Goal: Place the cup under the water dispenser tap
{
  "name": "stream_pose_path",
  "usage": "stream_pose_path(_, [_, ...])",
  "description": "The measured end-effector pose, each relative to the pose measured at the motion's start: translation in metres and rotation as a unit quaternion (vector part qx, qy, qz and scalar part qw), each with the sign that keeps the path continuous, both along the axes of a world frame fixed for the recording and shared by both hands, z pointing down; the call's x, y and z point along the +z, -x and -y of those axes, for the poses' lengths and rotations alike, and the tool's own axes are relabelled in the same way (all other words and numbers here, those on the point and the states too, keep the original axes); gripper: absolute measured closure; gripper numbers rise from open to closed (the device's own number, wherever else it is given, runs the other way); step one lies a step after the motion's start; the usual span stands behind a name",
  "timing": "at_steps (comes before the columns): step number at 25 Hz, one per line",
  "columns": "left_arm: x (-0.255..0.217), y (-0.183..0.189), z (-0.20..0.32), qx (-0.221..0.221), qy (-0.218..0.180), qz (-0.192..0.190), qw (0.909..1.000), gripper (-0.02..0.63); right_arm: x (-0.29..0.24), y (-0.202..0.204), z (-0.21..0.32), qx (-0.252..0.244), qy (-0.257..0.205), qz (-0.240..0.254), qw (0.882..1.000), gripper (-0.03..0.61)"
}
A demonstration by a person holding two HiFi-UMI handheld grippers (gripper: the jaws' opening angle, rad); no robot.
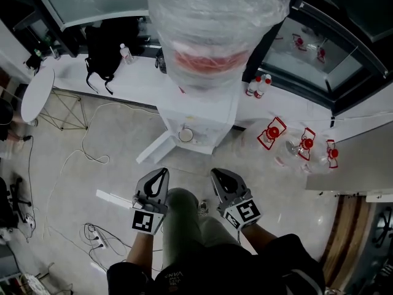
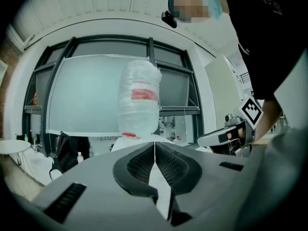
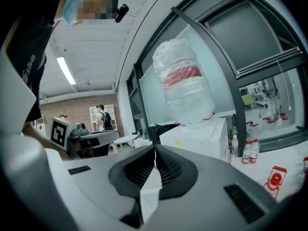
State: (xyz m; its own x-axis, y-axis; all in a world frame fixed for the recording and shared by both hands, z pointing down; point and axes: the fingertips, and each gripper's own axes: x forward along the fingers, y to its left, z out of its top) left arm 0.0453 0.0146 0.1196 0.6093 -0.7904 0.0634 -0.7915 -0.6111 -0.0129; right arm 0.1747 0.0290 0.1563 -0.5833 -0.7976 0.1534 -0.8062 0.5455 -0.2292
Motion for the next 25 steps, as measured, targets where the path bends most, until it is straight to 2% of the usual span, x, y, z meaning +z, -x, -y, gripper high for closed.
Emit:
stream_pose_path(5, [-0.003,0.007,0.0,0.0,-0.002,0.01,1.0,0.594,0.0,0.0,0.006,0.009,0.004,-0.013,1.0,0.537])
stream_pose_path(12, [-0.003,0.021,0.01,0.012,-0.001,-0.001,0.9999,0.593,0.002,0.012,0.012,0.021,0.011,-0.024,0.999,0.537])
stream_pose_path(17, [0.011,0.042,0.013,0.036,0.003,-0.021,0.9991,0.594,0.006,0.028,0.006,0.053,0.014,-0.027,0.998,0.537])
stream_pose_path(21, [0.035,0.074,0.026,0.076,0.007,-0.063,0.9951,0.594,0.001,0.05,0.019,0.101,-0.002,-0.018,0.995,0.537])
stream_pose_path(22, [0.039,0.082,0.032,0.088,0.0,-0.056,0.9945,0.594,0.0,0.058,0.024,0.111,-0.01,-0.02,0.994,0.537])
stream_pose_path(23, [0.042,0.086,0.037,0.105,-0.015,-0.032,0.9939,0.594,-0.002,0.066,0.03,0.121,-0.019,-0.023,0.992,0.537])
stream_pose_path(25, [0.046,0.092,0.047,0.147,-0.061,0.044,0.9863,0.594,-0.004,0.08,0.042,0.142,-0.039,-0.033,0.989,0.537])
